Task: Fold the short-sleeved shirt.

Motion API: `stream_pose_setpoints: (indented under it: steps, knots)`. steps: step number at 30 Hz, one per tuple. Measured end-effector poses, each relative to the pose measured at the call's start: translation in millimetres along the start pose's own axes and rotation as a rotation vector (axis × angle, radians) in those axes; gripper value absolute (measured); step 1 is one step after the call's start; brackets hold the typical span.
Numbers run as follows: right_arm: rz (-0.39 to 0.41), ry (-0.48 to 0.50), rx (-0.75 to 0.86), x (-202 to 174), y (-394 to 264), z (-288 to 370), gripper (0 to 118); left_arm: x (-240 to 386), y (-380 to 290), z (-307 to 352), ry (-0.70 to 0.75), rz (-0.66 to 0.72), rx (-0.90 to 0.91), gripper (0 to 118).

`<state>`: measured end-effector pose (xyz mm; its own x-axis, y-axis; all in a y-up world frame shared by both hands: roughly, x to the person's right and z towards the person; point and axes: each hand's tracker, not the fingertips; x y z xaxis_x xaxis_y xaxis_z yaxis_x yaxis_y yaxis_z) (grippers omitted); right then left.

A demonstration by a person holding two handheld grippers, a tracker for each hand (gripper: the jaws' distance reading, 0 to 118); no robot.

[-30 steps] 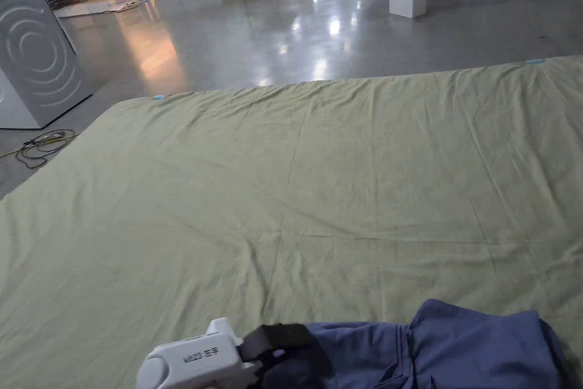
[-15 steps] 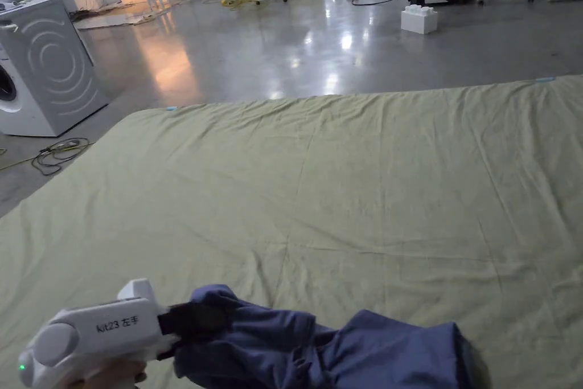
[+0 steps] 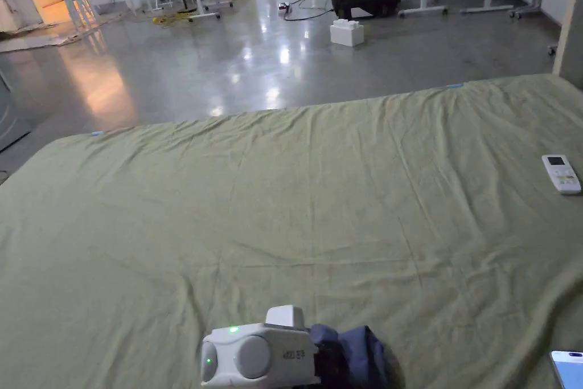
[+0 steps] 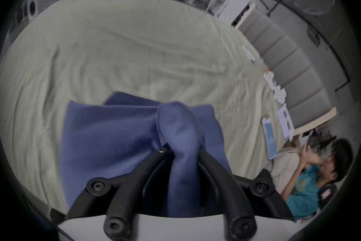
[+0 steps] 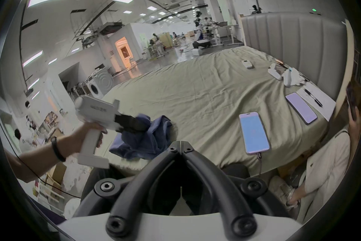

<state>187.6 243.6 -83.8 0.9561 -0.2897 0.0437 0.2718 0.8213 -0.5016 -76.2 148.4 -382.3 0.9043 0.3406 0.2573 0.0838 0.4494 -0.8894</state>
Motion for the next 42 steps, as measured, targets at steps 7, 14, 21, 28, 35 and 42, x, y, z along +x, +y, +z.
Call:
stream_pose_setpoints:
  steps: [7,14,21,28,35,42]
  knots:
    - [-0.012,-0.024,-0.006,14,-7,3,0,-18,9,57,-0.137,0.061,0.144,77]
    - [-0.005,0.016,-0.052,10,-14,-6,0,-63,6,94,-0.233,0.230,0.227,2]
    - [-0.002,0.018,-0.068,3,-16,0,0,-47,-24,-9,-0.407,0.358,0.004,0]
    - [0.036,-0.012,-0.105,5,-14,-7,0,-24,-33,-37,-0.250,0.202,-0.014,0]
    - [0.111,0.031,-0.188,-4,-13,-59,0,-7,-20,17,-0.268,0.081,0.105,0]
    - [0.190,0.203,-0.251,-51,7,-177,0,-73,-34,140,-0.219,0.164,0.336,0]
